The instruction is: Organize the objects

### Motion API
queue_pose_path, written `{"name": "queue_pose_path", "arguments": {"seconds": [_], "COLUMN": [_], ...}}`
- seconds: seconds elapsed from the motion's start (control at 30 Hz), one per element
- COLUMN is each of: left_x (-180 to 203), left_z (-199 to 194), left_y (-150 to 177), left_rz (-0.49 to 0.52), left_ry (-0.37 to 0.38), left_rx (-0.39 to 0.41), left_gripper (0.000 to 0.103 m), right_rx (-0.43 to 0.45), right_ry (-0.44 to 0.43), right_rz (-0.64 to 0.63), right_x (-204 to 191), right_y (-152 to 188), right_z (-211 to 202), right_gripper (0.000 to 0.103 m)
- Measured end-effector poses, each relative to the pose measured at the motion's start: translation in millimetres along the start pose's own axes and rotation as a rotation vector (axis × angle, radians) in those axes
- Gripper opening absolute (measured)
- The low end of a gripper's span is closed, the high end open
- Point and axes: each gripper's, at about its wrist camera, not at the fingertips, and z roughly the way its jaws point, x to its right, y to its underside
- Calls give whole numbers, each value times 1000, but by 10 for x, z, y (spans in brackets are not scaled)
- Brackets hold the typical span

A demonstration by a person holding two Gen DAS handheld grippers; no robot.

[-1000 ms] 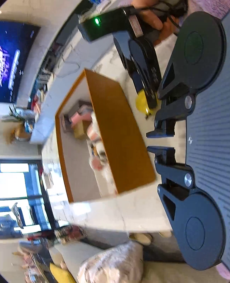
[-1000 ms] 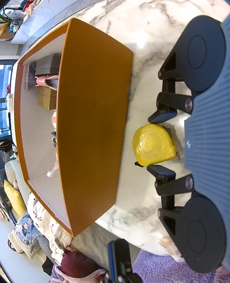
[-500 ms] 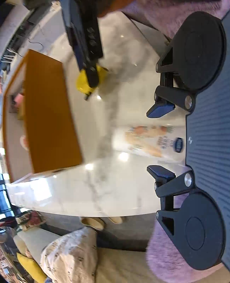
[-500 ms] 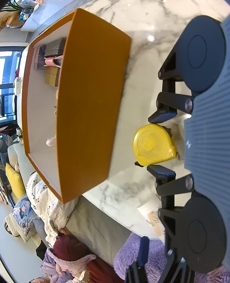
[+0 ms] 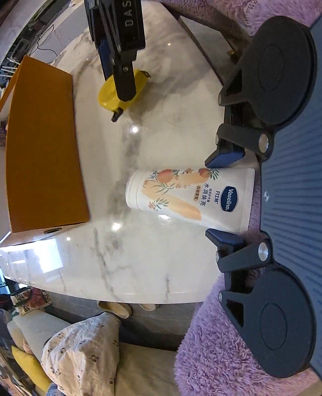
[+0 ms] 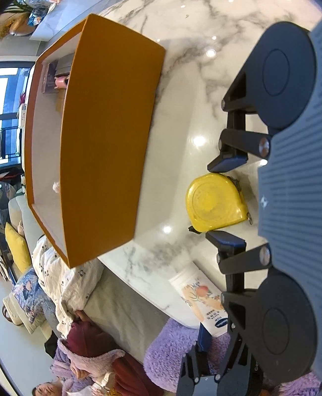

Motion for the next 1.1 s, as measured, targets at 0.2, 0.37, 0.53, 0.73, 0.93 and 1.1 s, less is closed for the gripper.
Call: {"name": "queue_pose_path", "arguments": {"seconds": [0.2,0.37,0.53,0.73,0.93,1.1], "left_x": [-67,-160,-176,-52,-279,-303], "left_z": [-271,-391,-340,-275,-166,-48], "left_y": [-93,-299,-477,-409,-388,-505], "left_rz": [-36,-82,-83,44,-122,-186], "left_ry": [24,50,39,-17,57,124], "left_rx": [137,216,228,195,182,156], "left_gripper": [61,15,9,44,67,69], "right_rx": [-8,-13,-9,-8,-7,-10], "right_ry": [6,3,9,8,-24,19], "right_rz": [-8,-20,-22,-15,-16,-64], "right_x": [-21,-42,-51,-37,-78,-159], "right_y": [-7,-20,-24,-28,-54,-90], "right_z": [40,51,35,41,79,132], "right_gripper": [54,53,53,53,54,53]}}
